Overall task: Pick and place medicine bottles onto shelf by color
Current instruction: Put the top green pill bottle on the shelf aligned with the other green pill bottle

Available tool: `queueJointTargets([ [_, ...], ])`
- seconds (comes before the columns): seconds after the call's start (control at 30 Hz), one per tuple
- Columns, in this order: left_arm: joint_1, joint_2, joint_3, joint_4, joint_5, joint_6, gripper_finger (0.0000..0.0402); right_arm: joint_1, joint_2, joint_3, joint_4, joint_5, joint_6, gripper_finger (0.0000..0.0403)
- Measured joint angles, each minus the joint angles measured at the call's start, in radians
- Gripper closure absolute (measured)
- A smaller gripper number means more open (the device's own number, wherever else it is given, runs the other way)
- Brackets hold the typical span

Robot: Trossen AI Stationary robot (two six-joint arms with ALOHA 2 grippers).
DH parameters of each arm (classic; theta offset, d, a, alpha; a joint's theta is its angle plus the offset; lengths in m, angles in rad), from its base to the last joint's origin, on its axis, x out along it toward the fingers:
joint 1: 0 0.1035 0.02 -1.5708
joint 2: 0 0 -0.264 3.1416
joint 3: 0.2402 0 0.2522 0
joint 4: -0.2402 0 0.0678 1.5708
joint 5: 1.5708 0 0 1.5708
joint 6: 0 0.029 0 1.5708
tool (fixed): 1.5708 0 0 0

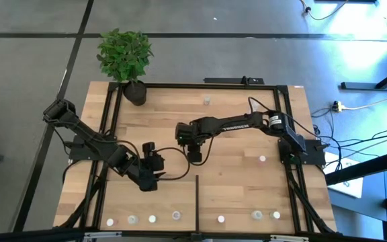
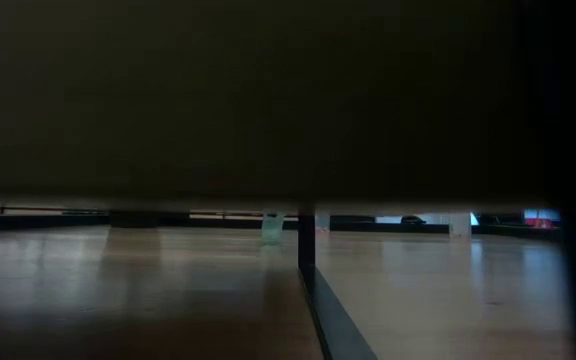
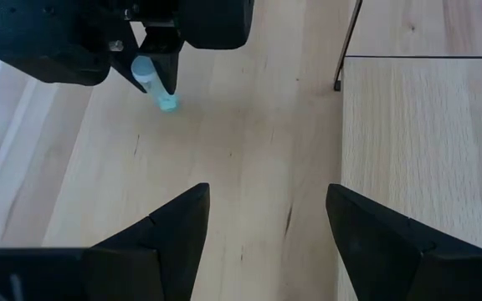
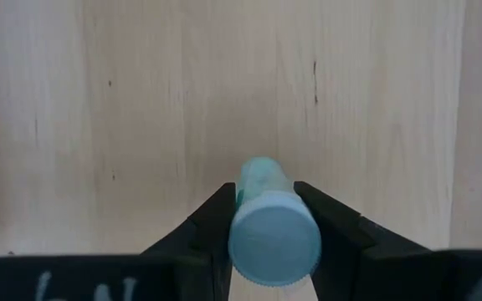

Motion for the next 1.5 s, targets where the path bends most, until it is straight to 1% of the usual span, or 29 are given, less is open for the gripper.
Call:
queueJointTargets([
  [1.1, 0.007, 0.000, 0.000, 0.000, 0.000, 0.000, 0.0168, 0.000, 0.000, 0.000, 0.010, 0.001, 0.010, 0.0285],
  [1.27, 0.007, 0.000, 0.000, 0.000, 0.000, -0.019, 0.0168, 0.000, 0.000, 0.000, 0.010, 0.001, 0.003, 0.0285],
  [1.5, 0.007, 0.000, 0.000, 0.000, 0.000, -0.021, 0.0168, 0.000, 0.000, 0.000, 0.010, -0.023, 0.000, 0.0289],
])
